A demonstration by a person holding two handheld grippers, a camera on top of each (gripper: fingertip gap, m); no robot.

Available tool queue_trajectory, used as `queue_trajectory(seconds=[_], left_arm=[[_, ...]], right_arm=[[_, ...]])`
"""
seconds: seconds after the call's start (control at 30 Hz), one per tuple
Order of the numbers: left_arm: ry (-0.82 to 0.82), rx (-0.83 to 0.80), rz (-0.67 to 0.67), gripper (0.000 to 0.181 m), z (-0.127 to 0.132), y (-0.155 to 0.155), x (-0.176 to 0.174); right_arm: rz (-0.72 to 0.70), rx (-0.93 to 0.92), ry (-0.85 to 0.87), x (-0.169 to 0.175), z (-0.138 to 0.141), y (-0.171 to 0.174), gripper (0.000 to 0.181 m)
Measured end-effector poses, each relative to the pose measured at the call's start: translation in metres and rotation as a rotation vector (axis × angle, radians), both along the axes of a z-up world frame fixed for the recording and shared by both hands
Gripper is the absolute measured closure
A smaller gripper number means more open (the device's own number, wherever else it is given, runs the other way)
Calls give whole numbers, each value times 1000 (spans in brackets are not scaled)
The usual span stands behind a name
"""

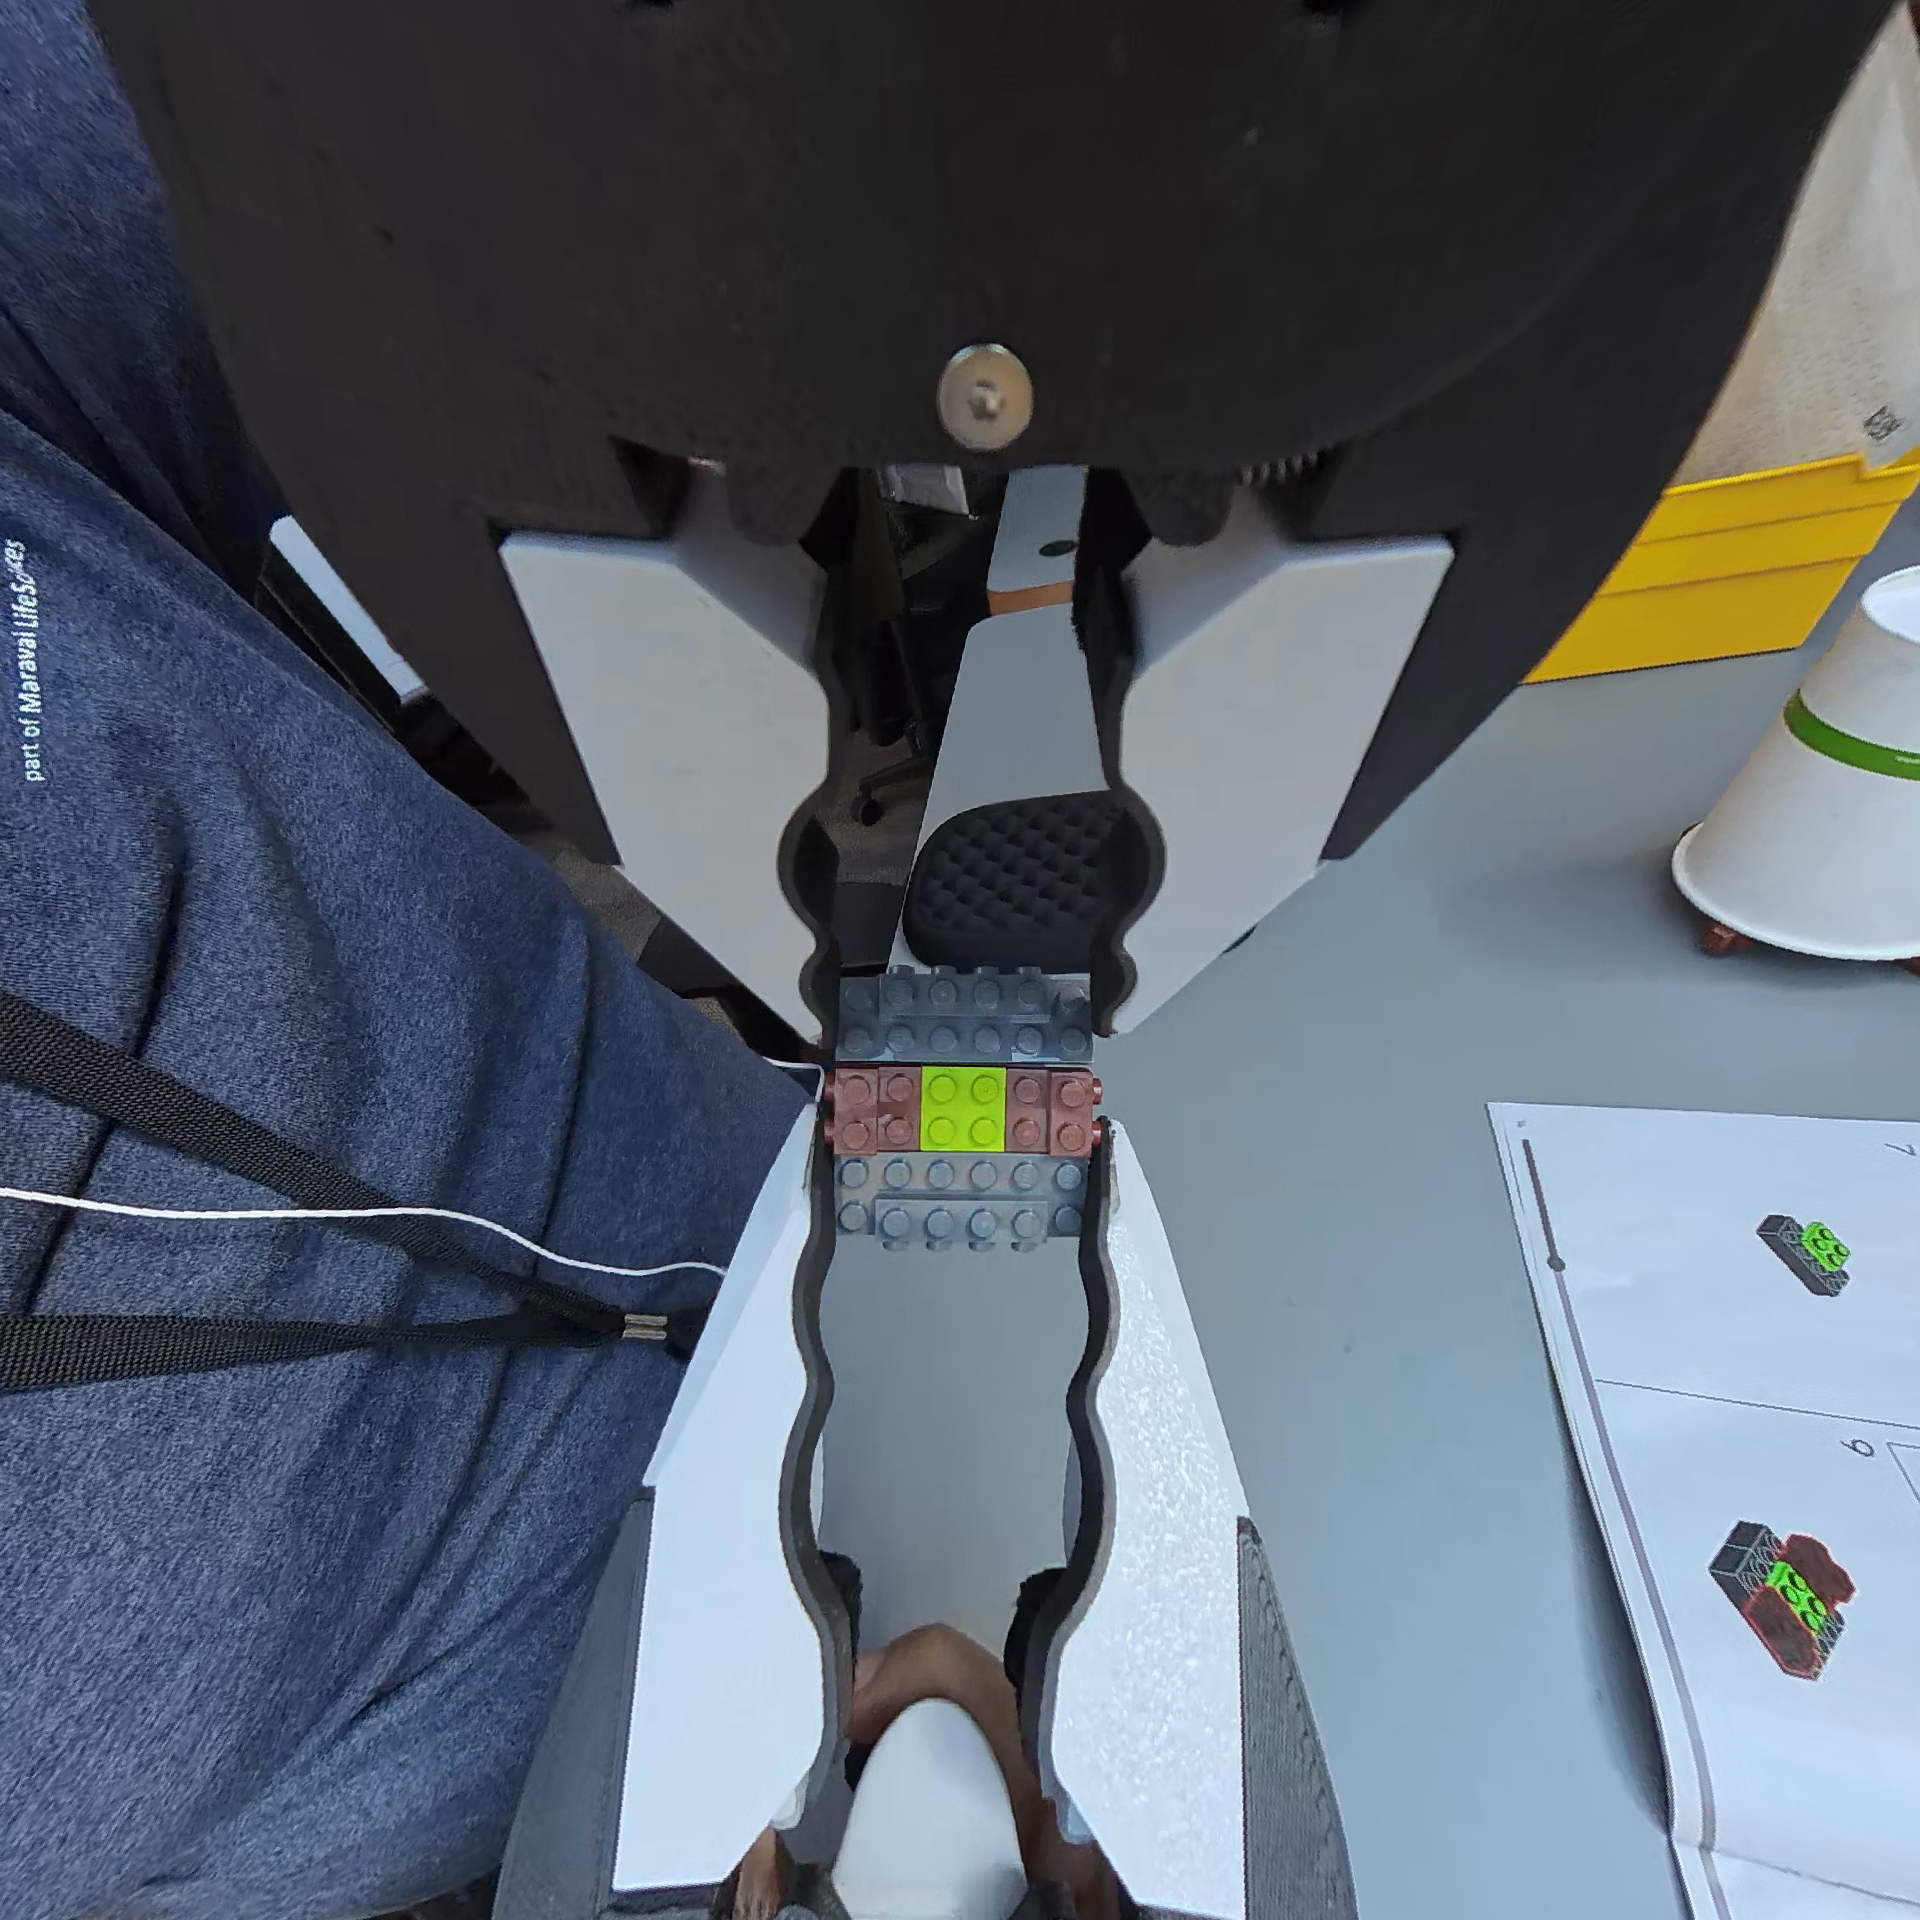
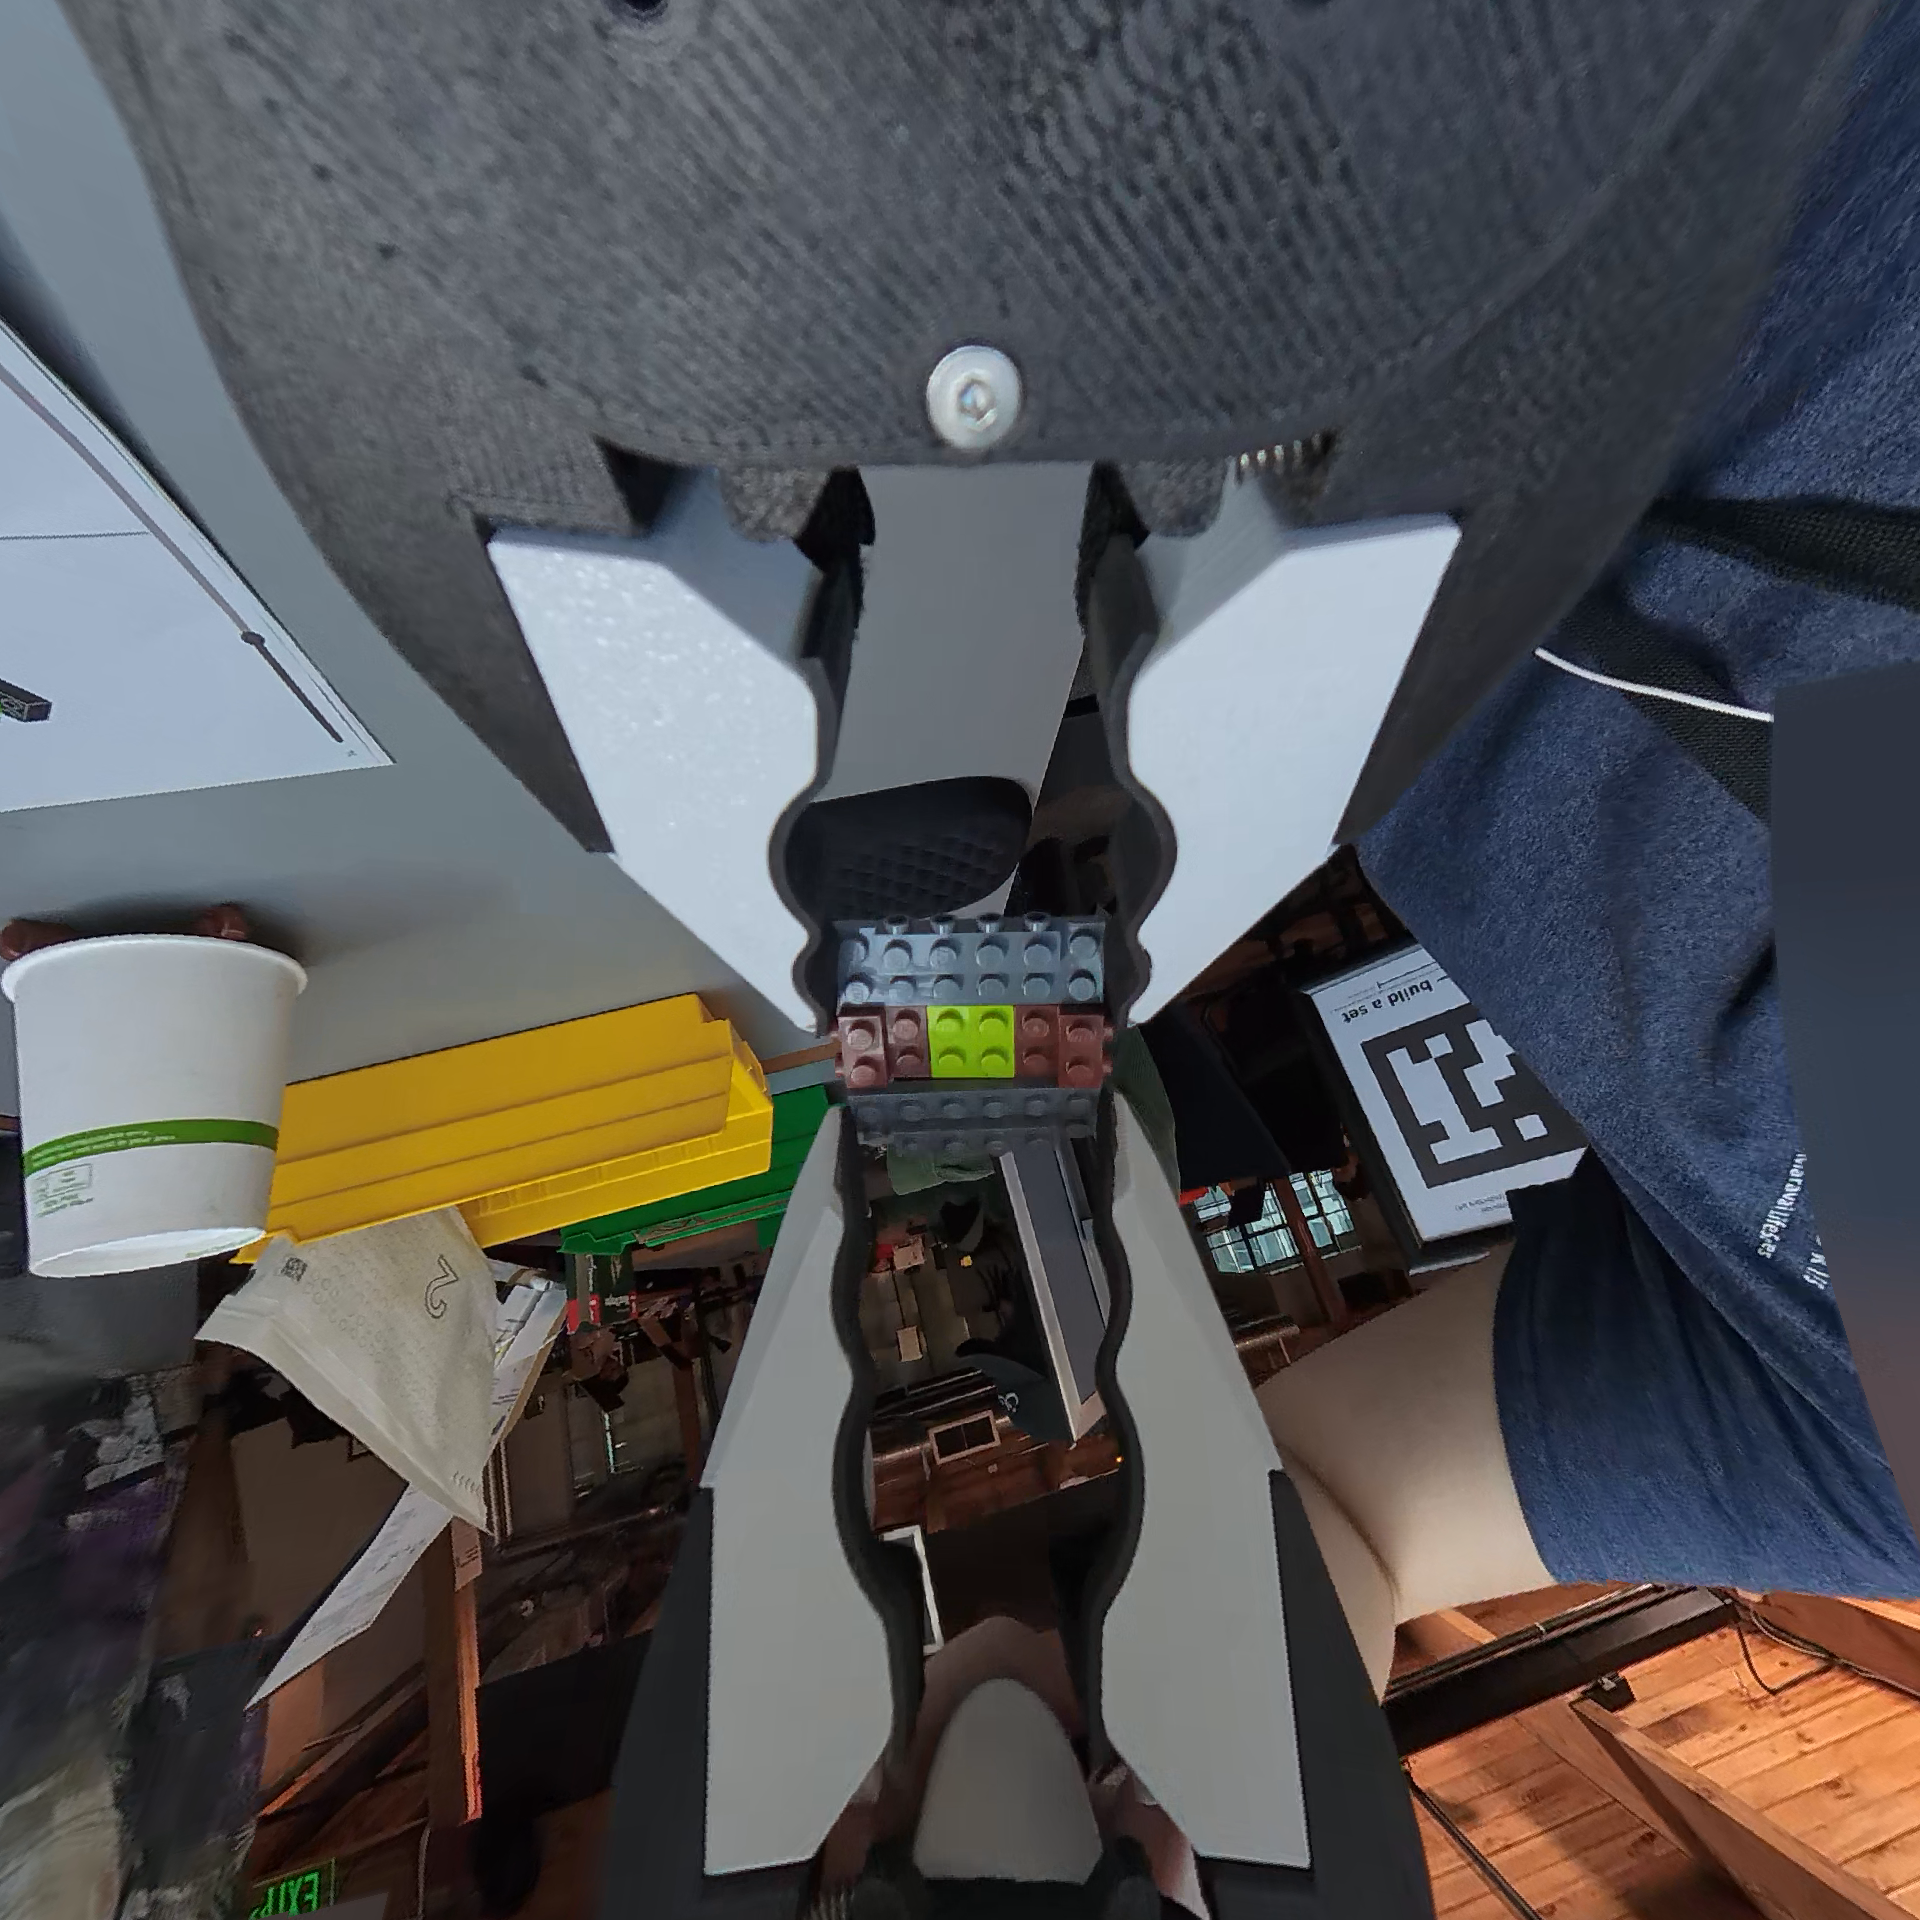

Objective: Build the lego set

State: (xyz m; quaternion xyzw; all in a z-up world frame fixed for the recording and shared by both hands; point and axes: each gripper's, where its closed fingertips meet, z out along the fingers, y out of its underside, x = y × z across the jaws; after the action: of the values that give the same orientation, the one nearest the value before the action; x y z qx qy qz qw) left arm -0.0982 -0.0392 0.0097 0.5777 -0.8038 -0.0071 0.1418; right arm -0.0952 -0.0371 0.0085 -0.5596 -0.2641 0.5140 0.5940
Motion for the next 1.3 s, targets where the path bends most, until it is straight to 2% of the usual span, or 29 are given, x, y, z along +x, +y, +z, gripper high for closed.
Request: queue_trajectory(seconds=[0.27,0.7,1.3], left_arm=[[105,117,-108,135,12,-3,11],[145,133,-99,133,16,-7,25],[120,151,-126,134,22,-10,34]], right_arm=[[-38,37,48,11,11,-3,131],[-76,74,77,27,20,-7,131],[-118,121,103,35,26,-11,131]])
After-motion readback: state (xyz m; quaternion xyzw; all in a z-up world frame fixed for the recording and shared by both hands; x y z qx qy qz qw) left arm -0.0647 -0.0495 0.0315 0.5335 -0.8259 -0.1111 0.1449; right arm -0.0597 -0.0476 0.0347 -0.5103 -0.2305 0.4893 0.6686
